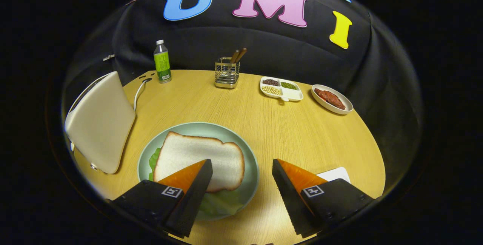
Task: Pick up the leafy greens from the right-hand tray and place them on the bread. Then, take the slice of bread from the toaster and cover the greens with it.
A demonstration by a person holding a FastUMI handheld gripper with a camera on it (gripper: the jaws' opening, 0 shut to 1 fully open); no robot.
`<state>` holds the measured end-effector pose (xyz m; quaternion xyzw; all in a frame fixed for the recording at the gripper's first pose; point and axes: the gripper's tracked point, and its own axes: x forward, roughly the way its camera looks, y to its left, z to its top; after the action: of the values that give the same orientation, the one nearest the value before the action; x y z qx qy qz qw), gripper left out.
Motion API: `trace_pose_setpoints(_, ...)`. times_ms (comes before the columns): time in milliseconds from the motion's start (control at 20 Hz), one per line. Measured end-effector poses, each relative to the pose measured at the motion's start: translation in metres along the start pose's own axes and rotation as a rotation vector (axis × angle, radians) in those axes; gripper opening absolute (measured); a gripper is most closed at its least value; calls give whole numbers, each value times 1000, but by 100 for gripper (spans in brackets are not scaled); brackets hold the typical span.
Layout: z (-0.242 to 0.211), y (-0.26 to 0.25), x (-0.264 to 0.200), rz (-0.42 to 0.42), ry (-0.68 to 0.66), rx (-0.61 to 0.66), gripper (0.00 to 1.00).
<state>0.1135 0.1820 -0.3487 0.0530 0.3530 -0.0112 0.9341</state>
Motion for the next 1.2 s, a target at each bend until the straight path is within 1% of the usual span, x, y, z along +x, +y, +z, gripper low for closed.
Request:
trace_pose_setpoints(200,9,-8,-17,2,-29,-7,99)
trace_pose_setpoints(400,42,-21,-47,32,-105,48,99)
trace_pose_setpoints(600,73,-37,-84,86,-161,119,99)
trace_pose_setpoints(700,90,-47,-104,108,-199,134,99)
trace_pose_setpoints(1100,136,-75,-198,186,-375,73,99)
trace_pose_setpoints(1200,148,-82,-223,198,-426,75,99)
